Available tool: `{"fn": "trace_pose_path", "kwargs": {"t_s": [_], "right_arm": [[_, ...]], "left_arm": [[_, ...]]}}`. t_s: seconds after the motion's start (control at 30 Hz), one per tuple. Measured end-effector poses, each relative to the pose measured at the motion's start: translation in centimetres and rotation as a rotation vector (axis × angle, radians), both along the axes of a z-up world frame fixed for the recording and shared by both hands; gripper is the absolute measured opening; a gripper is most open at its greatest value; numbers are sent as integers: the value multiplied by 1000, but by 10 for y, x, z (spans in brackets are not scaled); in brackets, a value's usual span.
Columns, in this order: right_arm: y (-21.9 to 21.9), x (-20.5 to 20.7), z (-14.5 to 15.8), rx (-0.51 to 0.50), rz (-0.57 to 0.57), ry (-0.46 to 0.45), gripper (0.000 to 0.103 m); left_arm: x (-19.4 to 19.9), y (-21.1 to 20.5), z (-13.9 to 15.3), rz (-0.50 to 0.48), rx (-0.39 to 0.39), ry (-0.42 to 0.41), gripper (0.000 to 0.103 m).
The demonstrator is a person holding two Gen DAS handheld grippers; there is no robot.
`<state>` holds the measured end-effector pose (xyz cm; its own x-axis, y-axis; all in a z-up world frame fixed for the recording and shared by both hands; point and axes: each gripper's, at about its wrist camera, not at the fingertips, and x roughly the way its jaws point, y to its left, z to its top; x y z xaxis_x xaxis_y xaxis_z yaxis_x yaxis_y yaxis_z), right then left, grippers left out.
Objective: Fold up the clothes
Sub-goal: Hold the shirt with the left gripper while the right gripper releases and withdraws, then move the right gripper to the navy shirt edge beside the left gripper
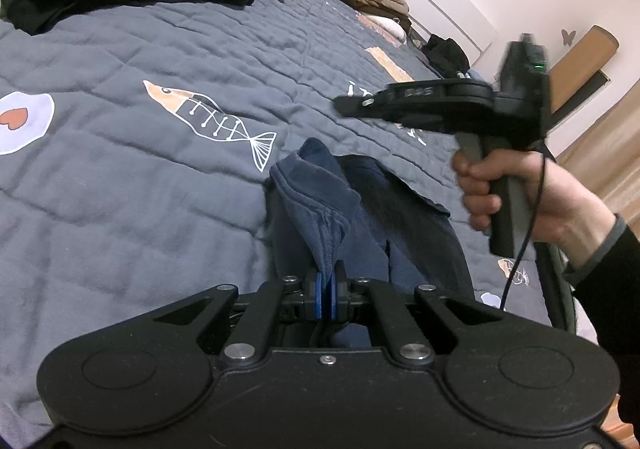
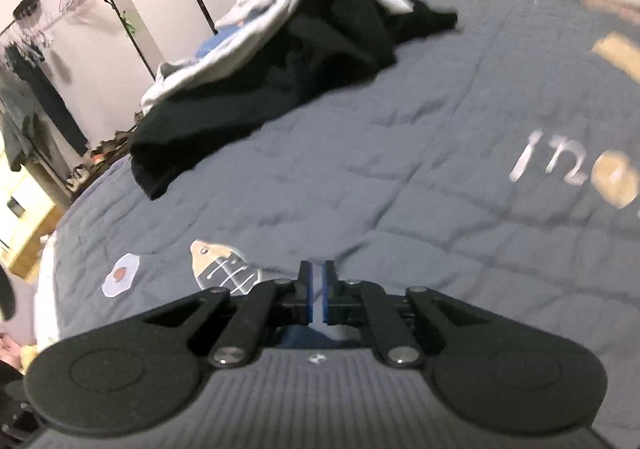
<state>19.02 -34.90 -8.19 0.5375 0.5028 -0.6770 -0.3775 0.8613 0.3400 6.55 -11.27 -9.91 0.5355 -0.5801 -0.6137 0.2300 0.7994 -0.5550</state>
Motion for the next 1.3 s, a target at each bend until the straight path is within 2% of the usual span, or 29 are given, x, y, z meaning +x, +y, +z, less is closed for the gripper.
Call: {"fn": "trace_pose_path", "kwargs": {"t_s": [0.13, 0.53, 1.0, 1.03, 1.1, 1.17, 1.23, 1.3], "right_arm": [[-27, -24, 11, 47, -1, 10, 7], [-51, -76, -25, -364, 6, -90, 8], [-74, -109, -7, -208, -19, -70, 8], [-74, -108, -13, -215, -27, -50, 8], [-87, -98, -30, -206, -132, -12, 8], [-109, -89, -40, -133, -270, 9, 8], [-128, -82, -51, -75, -358, 17, 8], [-132, -78, -57, -64, -364, 28, 8]], "left_arm": [[0, 0, 1, -1, -1, -2, 4], [-2, -8, 2, -6, 12, -14, 4], [-2, -14, 2, -10, 17, -22, 4], [-3, -14, 3, -10, 17, -23, 4], [-3, -15, 3, -9, 22, -27, 4], [-3, -16, 2, -8, 27, -28, 4], [-3, -17, 2, -8, 30, -29, 4], [-2, -17, 1, -10, 32, -29, 4]]}}
